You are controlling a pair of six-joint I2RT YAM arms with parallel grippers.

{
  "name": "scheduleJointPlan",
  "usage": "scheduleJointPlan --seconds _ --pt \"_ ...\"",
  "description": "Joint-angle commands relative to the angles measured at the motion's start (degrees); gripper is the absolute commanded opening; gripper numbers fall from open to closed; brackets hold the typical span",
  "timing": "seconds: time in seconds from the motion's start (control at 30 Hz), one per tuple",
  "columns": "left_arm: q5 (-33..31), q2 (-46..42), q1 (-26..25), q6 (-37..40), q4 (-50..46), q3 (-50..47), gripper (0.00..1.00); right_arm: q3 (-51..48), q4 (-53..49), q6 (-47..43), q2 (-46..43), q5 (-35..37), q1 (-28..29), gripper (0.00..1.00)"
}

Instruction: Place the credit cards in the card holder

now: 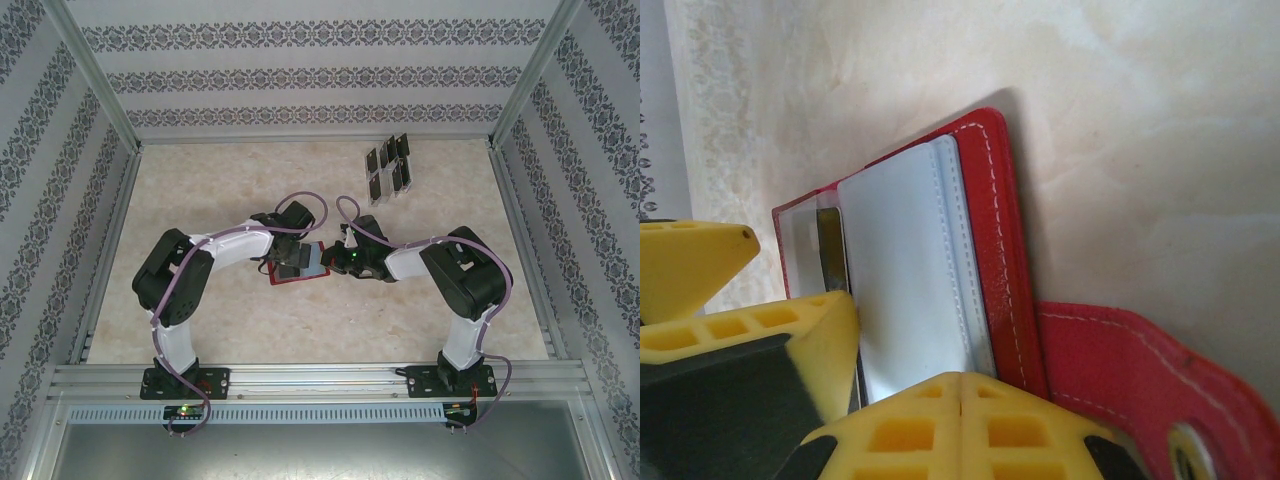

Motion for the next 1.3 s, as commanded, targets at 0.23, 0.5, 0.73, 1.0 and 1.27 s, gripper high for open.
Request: scheduleJointPlan --seconds 0.23,0.5,0.73,1.0,1.27 --pt "-1.1 0.7 2.1 0.8 -0.1 -1.2 1.0 -1.0 -1.5 0.0 1.7 1.4 -0.9 0.0" --pt "-1.3 0.1 3.4 0.8 0.7 -3.5 1.0 -1.1 -1.6 0.0 1.6 1.4 -1.1 0.0" --pt "-1.7 -1.5 4.1 0.9 1.0 -5.3 1.0 -1.4 -1.7 0.0 1.5 1.7 -1.2 0.0" --pt "-1.8 -3.1 5.0 1.0 1.2 -7.3 1.0 -1.4 -1.8 0.1 1.5 1.7 -1.3 0.0" --pt "-0.1 -4.1 5.1 1.9 2.8 -8.0 1.0 -1.1 -1.4 0.1 1.2 0.9 -1.3 0.0"
